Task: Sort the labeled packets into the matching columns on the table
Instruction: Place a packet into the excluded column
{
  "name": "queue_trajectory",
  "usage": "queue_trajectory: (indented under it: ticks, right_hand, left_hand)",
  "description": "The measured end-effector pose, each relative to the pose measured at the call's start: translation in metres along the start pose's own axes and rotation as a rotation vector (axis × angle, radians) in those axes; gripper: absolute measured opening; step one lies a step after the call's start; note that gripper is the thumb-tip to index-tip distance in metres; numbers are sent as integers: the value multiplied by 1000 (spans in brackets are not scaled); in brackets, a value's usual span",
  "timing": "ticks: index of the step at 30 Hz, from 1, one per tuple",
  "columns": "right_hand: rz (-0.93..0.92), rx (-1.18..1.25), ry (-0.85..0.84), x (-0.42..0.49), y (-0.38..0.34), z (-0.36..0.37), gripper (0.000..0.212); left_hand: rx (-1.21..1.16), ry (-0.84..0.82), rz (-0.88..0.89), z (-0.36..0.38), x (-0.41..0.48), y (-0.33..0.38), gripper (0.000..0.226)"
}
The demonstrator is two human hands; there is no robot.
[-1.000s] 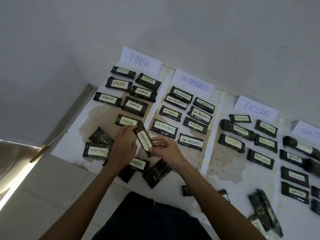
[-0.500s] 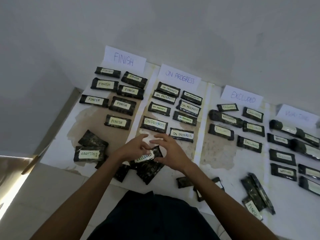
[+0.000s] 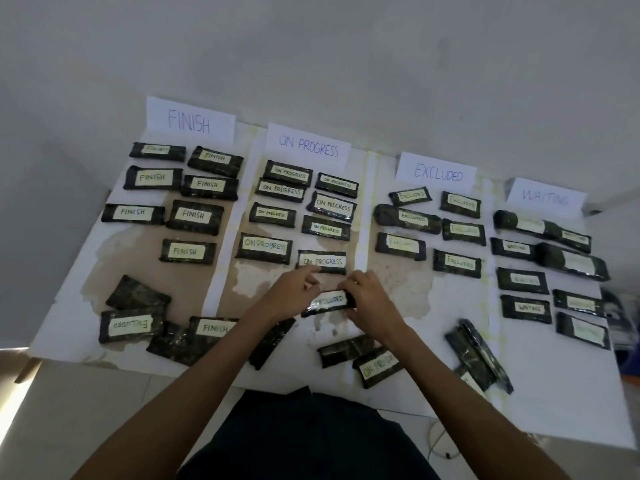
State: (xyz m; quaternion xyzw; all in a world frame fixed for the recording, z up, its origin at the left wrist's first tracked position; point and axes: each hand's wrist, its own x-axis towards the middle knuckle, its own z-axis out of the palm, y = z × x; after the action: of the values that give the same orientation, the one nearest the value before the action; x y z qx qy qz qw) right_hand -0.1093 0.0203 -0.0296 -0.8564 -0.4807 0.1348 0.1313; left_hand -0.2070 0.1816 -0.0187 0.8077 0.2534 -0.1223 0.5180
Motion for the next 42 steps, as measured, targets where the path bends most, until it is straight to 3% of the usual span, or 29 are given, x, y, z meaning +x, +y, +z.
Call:
queue_trajectory:
  ticks: [4,8,19,24,27,32,34,40,42]
  right_hand:
    - [250,-10,-35,-15,63,-12,24]
    - [403,4,-51,-12,121,-20,27]
    - [390,50,-107,2,181,-10,42]
    - [315,152,-59,-16,188,-19,66]
    - [339,216,-55,-44,188,-33,60]
    - [603,-86,-318,-114,185,-37,68]
    - [693,-76,-341,-140,182,-30,71]
    - [597,10,-244,-166,183,-16,78]
    - [591,144,-127,-163,184,-25,76]
  left_hand:
    - [89,97,107,34,21,21,48]
    - [235,45,165,69,41,39,50]
    - [456,51,222,134,77,59,53]
    - [465,90,252,154,65,64,57]
    - [478,67,268,162,51,57,57]
    - [505,25,224,173,26,37,54]
    - [507,5,206,176,21,34,53]
    - [424,-18,186,184,19,42,48]
    - [346,-25,184,186,20,54,44]
